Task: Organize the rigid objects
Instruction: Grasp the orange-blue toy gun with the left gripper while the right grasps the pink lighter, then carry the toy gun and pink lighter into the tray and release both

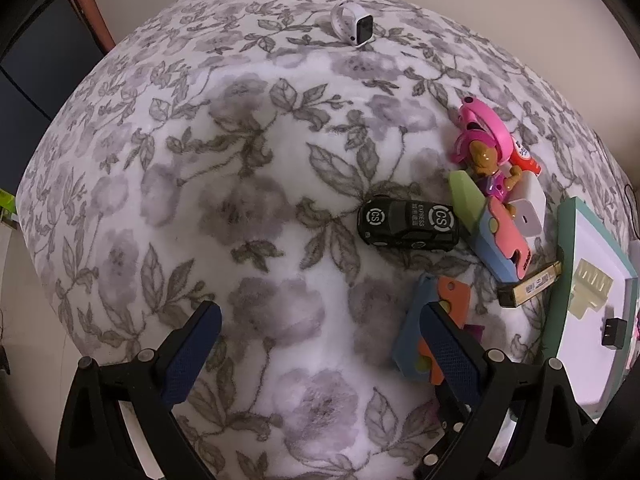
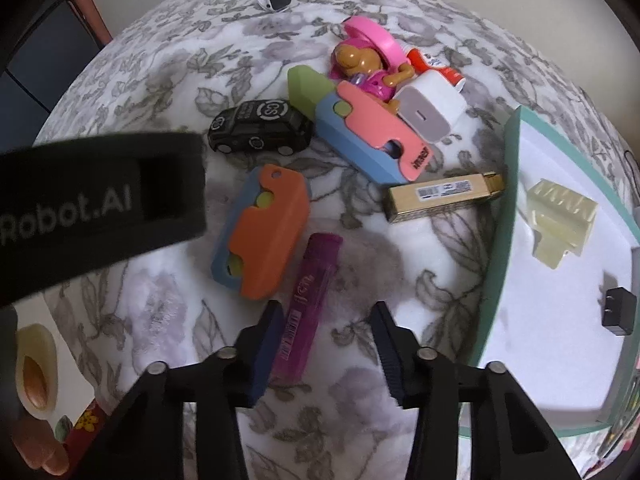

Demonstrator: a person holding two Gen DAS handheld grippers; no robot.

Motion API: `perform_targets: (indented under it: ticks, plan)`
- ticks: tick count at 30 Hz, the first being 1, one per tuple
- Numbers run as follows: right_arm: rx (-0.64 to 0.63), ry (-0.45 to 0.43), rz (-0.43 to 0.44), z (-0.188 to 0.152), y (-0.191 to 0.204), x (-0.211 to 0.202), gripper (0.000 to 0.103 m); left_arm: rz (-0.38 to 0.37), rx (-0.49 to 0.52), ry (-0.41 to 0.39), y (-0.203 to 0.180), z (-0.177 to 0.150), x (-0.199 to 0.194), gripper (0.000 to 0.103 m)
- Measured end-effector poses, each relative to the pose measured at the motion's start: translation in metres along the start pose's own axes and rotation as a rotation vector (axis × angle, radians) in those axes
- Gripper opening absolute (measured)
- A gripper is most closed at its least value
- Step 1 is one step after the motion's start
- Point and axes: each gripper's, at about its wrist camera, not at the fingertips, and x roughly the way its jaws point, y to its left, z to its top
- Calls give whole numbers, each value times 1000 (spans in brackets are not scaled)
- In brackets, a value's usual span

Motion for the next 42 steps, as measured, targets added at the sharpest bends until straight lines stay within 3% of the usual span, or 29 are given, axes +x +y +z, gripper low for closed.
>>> perform_targets:
  ticks: [2, 7, 26, 29, 32, 35, 42]
  plan:
    - [-4, 0, -30, 0, -2, 1, 34, -15, -8, 5, 1, 0, 1, 99]
    - [38, 1, -3, 3, -17, 0, 25, -28, 9, 12, -4, -1, 3, 99]
    - [167, 14, 44, 4, -90, 1, 22, -71, 182, 58, -57, -12, 20, 99]
    - [164, 14, 42, -1, -80, -1, 22, -83, 204, 73, -67, -13, 23, 91]
    - [166, 14, 45, -2, -75, -1, 22, -96, 211, 89, -71, -16, 28, 77]
    - [166, 13, 41, -4, -57, -1, 22, -131, 220, 104, -71, -17, 32, 46]
    - [181, -9, 58, -5, -59, -10, 22, -176, 174, 63, -59, -13, 21, 44]
